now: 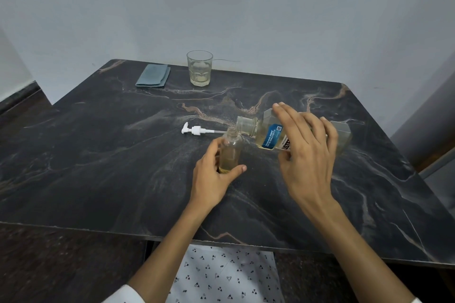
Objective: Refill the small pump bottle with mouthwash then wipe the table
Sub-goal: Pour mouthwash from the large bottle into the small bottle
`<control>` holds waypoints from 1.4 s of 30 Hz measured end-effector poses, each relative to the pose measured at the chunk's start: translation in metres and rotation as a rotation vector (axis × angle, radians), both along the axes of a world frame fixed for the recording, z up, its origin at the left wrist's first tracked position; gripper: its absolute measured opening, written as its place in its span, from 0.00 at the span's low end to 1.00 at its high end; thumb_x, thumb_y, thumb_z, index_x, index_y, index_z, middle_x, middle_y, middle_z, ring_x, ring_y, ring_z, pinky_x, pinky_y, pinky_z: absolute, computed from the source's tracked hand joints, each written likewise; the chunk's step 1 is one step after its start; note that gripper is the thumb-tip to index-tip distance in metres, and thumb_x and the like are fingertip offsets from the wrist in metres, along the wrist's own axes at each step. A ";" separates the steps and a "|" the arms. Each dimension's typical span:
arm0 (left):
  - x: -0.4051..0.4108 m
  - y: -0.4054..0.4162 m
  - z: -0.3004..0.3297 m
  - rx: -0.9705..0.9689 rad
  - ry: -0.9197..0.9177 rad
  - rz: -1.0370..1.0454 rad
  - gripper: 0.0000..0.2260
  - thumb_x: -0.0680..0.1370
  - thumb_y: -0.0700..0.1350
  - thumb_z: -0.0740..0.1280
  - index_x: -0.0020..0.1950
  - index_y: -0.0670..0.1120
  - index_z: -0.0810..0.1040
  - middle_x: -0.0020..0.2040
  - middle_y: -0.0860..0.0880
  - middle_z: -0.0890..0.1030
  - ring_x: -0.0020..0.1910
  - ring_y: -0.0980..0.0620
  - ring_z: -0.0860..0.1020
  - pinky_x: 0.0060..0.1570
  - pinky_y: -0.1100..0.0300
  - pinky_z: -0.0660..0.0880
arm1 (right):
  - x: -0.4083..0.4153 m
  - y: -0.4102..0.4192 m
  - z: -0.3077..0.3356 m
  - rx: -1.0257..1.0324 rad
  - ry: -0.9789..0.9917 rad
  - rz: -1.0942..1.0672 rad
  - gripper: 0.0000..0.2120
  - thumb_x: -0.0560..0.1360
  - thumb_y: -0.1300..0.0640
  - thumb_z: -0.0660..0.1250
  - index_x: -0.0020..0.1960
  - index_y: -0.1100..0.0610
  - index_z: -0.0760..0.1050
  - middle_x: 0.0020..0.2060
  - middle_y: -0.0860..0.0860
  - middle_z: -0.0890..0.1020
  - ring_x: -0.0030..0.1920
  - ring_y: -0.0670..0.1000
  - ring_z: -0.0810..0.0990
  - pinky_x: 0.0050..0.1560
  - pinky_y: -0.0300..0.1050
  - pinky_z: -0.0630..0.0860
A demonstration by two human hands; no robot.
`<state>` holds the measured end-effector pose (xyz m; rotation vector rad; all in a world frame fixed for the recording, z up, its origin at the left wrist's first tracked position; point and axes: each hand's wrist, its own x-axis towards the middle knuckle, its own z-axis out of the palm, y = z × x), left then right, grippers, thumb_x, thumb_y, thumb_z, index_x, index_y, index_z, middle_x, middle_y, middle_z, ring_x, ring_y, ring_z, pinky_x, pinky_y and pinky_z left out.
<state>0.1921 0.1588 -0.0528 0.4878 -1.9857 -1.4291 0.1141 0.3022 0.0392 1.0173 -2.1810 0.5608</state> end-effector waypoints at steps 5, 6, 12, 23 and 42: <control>0.000 0.000 0.000 -0.010 -0.006 -0.008 0.27 0.66 0.48 0.78 0.60 0.58 0.70 0.53 0.63 0.78 0.55 0.58 0.79 0.55 0.53 0.78 | 0.000 0.000 -0.001 0.000 -0.001 0.000 0.42 0.59 0.76 0.72 0.70 0.55 0.69 0.65 0.49 0.75 0.60 0.51 0.67 0.66 0.49 0.57; 0.001 0.000 0.000 -0.012 -0.009 -0.005 0.27 0.66 0.48 0.78 0.60 0.59 0.70 0.52 0.65 0.78 0.54 0.60 0.79 0.55 0.54 0.78 | 0.000 0.000 -0.001 0.000 -0.002 -0.001 0.42 0.59 0.77 0.71 0.70 0.55 0.69 0.65 0.49 0.75 0.61 0.50 0.68 0.66 0.49 0.57; 0.001 0.000 0.000 -0.006 -0.013 -0.005 0.26 0.66 0.47 0.78 0.59 0.59 0.70 0.52 0.65 0.78 0.55 0.59 0.79 0.55 0.54 0.79 | 0.001 0.000 0.000 -0.006 -0.001 0.000 0.42 0.59 0.77 0.71 0.70 0.56 0.69 0.64 0.50 0.76 0.60 0.51 0.67 0.66 0.48 0.56; 0.001 0.000 0.001 -0.003 -0.013 -0.001 0.26 0.66 0.48 0.78 0.58 0.62 0.70 0.53 0.63 0.78 0.56 0.57 0.79 0.56 0.52 0.78 | 0.001 0.000 0.000 -0.001 -0.005 -0.006 0.43 0.58 0.77 0.72 0.70 0.55 0.69 0.64 0.49 0.76 0.60 0.50 0.68 0.66 0.48 0.56; 0.001 0.001 0.002 0.013 -0.014 0.000 0.27 0.66 0.46 0.78 0.61 0.56 0.70 0.53 0.63 0.78 0.54 0.60 0.79 0.55 0.54 0.79 | 0.001 0.000 -0.001 -0.002 -0.002 -0.003 0.43 0.58 0.77 0.71 0.70 0.55 0.69 0.65 0.49 0.75 0.60 0.51 0.68 0.66 0.49 0.57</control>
